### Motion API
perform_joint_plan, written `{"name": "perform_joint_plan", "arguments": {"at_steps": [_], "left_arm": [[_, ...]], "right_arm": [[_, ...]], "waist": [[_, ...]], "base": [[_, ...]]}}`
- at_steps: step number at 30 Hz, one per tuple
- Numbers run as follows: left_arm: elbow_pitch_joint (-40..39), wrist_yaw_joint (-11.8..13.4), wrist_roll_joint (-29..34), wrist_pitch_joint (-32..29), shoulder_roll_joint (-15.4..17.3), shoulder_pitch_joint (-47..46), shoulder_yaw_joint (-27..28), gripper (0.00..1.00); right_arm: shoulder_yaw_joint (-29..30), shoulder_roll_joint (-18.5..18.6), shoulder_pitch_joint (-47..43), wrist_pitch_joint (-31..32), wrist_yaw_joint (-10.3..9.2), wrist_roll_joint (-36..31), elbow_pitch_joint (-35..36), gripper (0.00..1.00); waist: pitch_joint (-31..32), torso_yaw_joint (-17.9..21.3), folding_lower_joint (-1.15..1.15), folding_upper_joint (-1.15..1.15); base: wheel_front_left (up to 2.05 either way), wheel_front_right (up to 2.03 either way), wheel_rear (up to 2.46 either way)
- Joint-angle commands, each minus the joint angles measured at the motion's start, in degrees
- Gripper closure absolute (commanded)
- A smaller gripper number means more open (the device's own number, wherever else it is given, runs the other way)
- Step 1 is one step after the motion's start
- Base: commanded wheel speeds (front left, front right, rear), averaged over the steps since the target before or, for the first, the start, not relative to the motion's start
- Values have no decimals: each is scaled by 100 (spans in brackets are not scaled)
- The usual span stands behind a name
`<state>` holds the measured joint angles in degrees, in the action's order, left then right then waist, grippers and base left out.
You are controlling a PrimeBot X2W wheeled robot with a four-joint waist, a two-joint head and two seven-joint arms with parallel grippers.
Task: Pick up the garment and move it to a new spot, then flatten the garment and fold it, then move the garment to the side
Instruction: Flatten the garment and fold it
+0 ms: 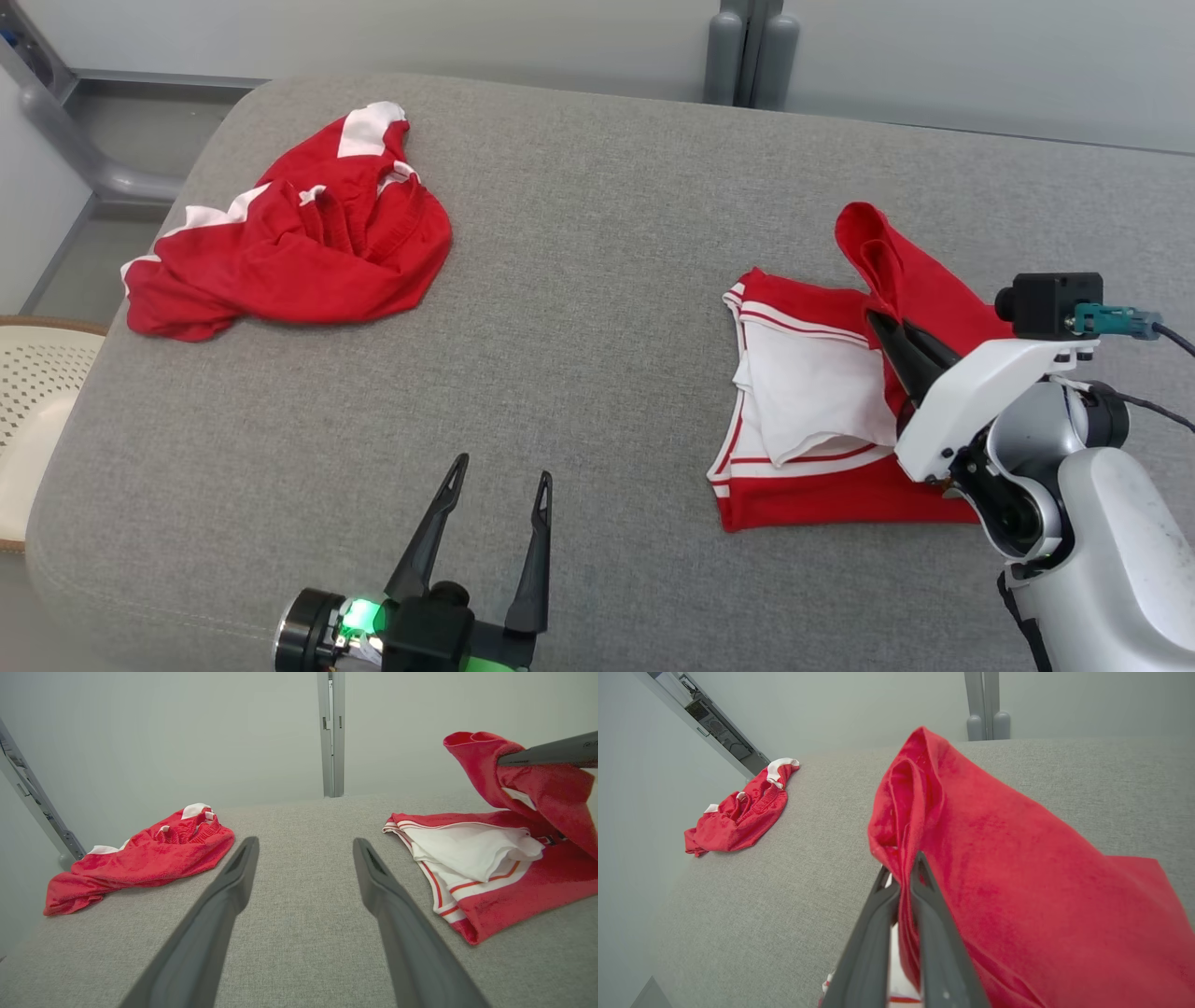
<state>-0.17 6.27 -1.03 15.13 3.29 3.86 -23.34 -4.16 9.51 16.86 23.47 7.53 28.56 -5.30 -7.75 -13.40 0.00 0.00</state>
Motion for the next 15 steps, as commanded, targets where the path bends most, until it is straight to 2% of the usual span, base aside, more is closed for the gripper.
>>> {"name": "perform_joint_plan", "arguments": {"at_steps": [1,12,13,14,15], "left_arm": [[10,-16,-24,0,0,-37,-13,0],[72,34,-115,0,-26,-135,-90,0],[82,38,-112,0,-26,-143,-99,0],[91,43,-118,0,-27,-151,-106,0],[95,45,-117,0,-29,-154,-110,0]], "right_arm": [[-32,-37,83,-63,-8,-39,-71,100],[-352,-310,205,-270,-7,-14,-533,100],[-378,-337,212,-277,-7,-17,-583,92],[-398,-370,219,-284,-7,-23,-641,55],[-405,-387,229,-303,-7,-43,-676,10]], "waist": [[-59,-63,0,0],[-155,-181,0,0],[-152,-187,0,0],[-146,-194,0,0],[-141,-198,0,0]], "base": [[0,0,0],[0,0,0],[0,0,0],[0,0,0],[0,0,0]]}}
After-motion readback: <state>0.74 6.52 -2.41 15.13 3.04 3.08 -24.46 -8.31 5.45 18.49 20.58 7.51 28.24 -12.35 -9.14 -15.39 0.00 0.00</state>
